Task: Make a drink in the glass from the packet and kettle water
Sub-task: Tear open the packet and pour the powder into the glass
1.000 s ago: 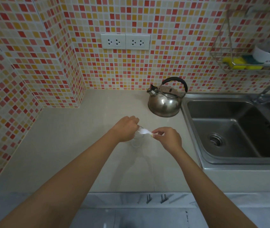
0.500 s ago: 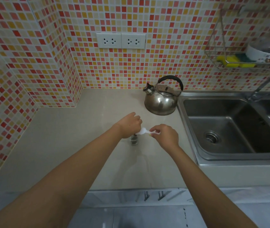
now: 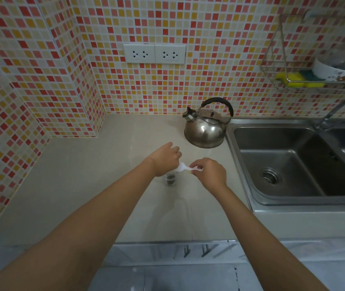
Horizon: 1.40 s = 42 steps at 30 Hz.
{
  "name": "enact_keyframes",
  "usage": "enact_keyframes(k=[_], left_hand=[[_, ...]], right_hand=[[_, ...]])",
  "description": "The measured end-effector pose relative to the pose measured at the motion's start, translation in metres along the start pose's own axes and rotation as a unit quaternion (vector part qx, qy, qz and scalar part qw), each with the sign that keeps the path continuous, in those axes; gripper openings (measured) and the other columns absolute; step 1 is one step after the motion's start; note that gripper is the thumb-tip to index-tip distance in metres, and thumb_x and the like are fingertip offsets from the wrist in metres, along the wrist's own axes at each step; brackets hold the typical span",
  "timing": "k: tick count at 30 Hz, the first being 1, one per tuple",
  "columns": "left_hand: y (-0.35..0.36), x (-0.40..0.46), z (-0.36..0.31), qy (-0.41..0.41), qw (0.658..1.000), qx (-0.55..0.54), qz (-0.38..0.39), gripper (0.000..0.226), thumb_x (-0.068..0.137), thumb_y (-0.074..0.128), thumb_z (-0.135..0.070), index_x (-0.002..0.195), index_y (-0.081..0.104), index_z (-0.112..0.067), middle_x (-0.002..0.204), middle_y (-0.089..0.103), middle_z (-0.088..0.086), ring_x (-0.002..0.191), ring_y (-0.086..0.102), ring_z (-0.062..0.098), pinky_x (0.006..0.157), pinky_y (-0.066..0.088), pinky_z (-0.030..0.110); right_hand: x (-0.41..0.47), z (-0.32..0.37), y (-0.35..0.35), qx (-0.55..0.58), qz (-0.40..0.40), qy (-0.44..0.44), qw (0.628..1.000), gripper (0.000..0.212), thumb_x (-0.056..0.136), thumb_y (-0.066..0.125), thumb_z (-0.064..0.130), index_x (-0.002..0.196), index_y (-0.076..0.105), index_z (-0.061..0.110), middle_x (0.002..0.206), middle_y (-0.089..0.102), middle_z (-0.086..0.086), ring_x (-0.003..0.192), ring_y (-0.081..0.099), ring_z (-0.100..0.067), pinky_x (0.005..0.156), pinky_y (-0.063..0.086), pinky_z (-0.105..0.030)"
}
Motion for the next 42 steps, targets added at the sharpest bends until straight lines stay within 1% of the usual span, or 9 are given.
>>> enact_keyframes(k=[9,17,21,26,31,34,38,40,42], left_hand=[[0.002,-0.003,0.002,-0.016,1.0,-0.018,0.001,0.036,0.085,0.068,-0.016,0.12,0.062,-0.009,0.117,0.062,0.012,0.102,0.054,0.025,0.089,0.042,0.033],[0.003,-0.005,0.006,-0.035,0.999,-0.031,-0.01,0.038,0.083,0.069,-0.019,0.119,0.063,-0.013,0.118,0.06,0.01,0.104,0.053,0.025,0.09,0.041,0.035],[0.002,-0.008,0.01,-0.049,0.997,-0.048,-0.019,0.038,0.082,0.07,-0.02,0.119,0.064,-0.014,0.118,0.06,0.009,0.104,0.053,0.024,0.09,0.042,0.035],[0.003,-0.017,0.015,-0.07,0.995,-0.069,-0.028,0.023,0.084,0.062,-0.013,0.105,0.067,-0.011,0.106,0.059,0.009,0.096,0.053,0.025,0.081,0.04,0.035],[0.01,-0.022,0.026,-0.13,0.982,-0.131,-0.042,0.022,0.085,0.059,-0.017,0.105,0.066,-0.012,0.104,0.06,0.008,0.093,0.052,0.023,0.081,0.041,0.034],[0.017,-0.026,0.036,-0.184,0.963,-0.187,-0.055,0.031,0.084,0.056,-0.024,0.112,0.062,-0.012,0.109,0.059,0.008,0.097,0.054,0.025,0.085,0.043,0.036],[0.023,-0.029,0.04,-0.219,0.941,-0.248,-0.067,0.041,0.082,0.057,-0.032,0.118,0.061,-0.013,0.112,0.059,0.006,0.1,0.056,0.025,0.086,0.044,0.036],[0.025,-0.029,0.039,-0.231,0.931,-0.274,-0.073,0.046,0.082,0.058,-0.038,0.122,0.059,-0.014,0.115,0.059,0.005,0.102,0.056,0.024,0.087,0.044,0.035],[0.027,-0.03,0.039,-0.246,0.915,-0.307,-0.083,0.052,0.082,0.06,-0.042,0.128,0.056,-0.017,0.119,0.058,0.004,0.106,0.055,0.023,0.09,0.043,0.035]], right_hand=[[0.0,0.003,0.001,-0.002,0.005,-0.006,1.0,0.02,0.081,0.071,0.029,0.101,0.072,0.026,0.097,0.07,0.0,0.083,0.063,-0.016,0.066,0.045,-0.025],[-0.001,0.004,0.0,-0.003,0.004,-0.005,1.0,0.022,0.08,0.072,0.026,0.101,0.072,0.026,0.094,0.07,0.002,0.075,0.057,-0.01,0.062,0.04,-0.022],[-0.002,0.004,0.001,-0.011,0.013,-0.004,1.0,0.023,0.082,0.07,0.025,0.104,0.072,0.024,0.099,0.07,0.001,0.085,0.065,-0.016,0.063,0.039,-0.022],[-0.003,0.004,0.006,-0.028,0.039,-0.007,0.999,0.024,0.085,0.066,0.027,0.108,0.072,0.023,0.102,0.072,0.0,0.089,0.065,-0.019,0.065,0.04,-0.023],[-0.007,0.001,0.001,0.003,0.021,0.004,1.0,0.015,0.086,0.065,0.025,0.094,0.076,0.02,0.085,0.074,-0.003,0.077,0.066,-0.021,0.066,0.05,-0.029],[-0.007,-0.014,0.001,0.11,0.006,0.078,0.991,0.011,0.085,0.064,0.018,0.087,0.074,0.015,0.073,0.074,-0.005,0.064,0.068,-0.021,0.063,0.055,-0.031],[-0.009,-0.048,0.026,0.364,0.03,0.277,0.889,0.008,0.082,0.063,0.005,0.083,0.068,-0.001,0.07,0.071,-0.016,0.055,0.068,-0.026,0.057,0.057,-0.031],[-0.009,-0.064,0.039,0.365,0.036,0.339,0.866,0.011,0.079,0.067,0.005,0.082,0.069,-0.006,0.073,0.069,-0.017,0.061,0.065,-0.028,0.061,0.053,-0.031],[-0.011,-0.076,0.048,0.323,0.031,0.369,0.871,0.015,0.076,0.071,0.008,0.08,0.07,-0.006,0.077,0.068,-0.018,0.07,0.065,-0.03,0.067,0.051,-0.035]])
Point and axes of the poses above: each hand's wrist, its own x-axis towards the middle knuckle, its own y-axis out of the palm, z = x × y, the point moved 8 cm from there along x, towards the middle knuckle
